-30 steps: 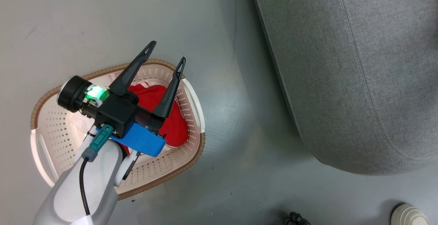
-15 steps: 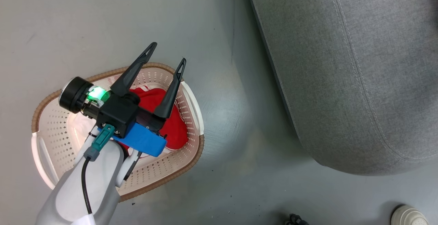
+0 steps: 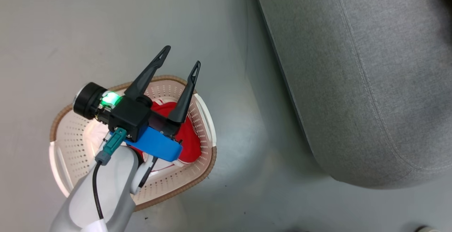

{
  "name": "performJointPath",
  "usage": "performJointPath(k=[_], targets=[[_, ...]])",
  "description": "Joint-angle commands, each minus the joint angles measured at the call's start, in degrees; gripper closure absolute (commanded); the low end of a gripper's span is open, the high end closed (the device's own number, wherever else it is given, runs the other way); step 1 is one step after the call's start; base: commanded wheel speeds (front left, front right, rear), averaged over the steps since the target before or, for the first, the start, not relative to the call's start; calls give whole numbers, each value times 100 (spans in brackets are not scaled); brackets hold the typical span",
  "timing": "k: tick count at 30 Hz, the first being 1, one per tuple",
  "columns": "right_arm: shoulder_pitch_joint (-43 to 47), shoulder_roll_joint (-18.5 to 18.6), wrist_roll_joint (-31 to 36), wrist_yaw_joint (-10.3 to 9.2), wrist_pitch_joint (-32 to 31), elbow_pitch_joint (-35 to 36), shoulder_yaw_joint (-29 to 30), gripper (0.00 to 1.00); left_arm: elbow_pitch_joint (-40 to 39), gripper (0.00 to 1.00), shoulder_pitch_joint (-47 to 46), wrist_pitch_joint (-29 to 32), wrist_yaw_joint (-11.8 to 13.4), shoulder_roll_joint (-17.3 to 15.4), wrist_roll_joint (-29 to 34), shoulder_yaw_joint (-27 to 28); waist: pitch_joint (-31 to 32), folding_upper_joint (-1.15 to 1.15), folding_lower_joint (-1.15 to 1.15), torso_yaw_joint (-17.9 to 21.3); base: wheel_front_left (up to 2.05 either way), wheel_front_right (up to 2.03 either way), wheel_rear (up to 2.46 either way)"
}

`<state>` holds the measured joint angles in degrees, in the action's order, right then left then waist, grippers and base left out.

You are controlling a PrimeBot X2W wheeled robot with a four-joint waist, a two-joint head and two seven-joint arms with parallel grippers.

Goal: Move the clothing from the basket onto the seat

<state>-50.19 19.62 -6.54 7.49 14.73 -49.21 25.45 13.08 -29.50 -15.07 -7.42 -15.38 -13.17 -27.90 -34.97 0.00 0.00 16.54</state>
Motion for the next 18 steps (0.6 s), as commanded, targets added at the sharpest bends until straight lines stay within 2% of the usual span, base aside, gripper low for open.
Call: performJointPath(k=[1,11,14,18], targets=[[161,-28,30,1,37,30,21,0,27,0,73,-15,-4,52,-44,42,176,0,0,-74,0,0,0],[1079,-154,271,1,47,399,57,0,134,0,559,-15,-7,411,-176,299,1058,0,0,-366,0,0,0],[1514,-173,362,1,48,665,77,0,191,0,768,-15,-8,533,-226,370,1376,0,0,-543,0,0,0],[2143,-396,533,1,44,1170,123,0,265,0,1109,-15,-8,707,-294,531,1807,0,0,-777,0,0,0]])
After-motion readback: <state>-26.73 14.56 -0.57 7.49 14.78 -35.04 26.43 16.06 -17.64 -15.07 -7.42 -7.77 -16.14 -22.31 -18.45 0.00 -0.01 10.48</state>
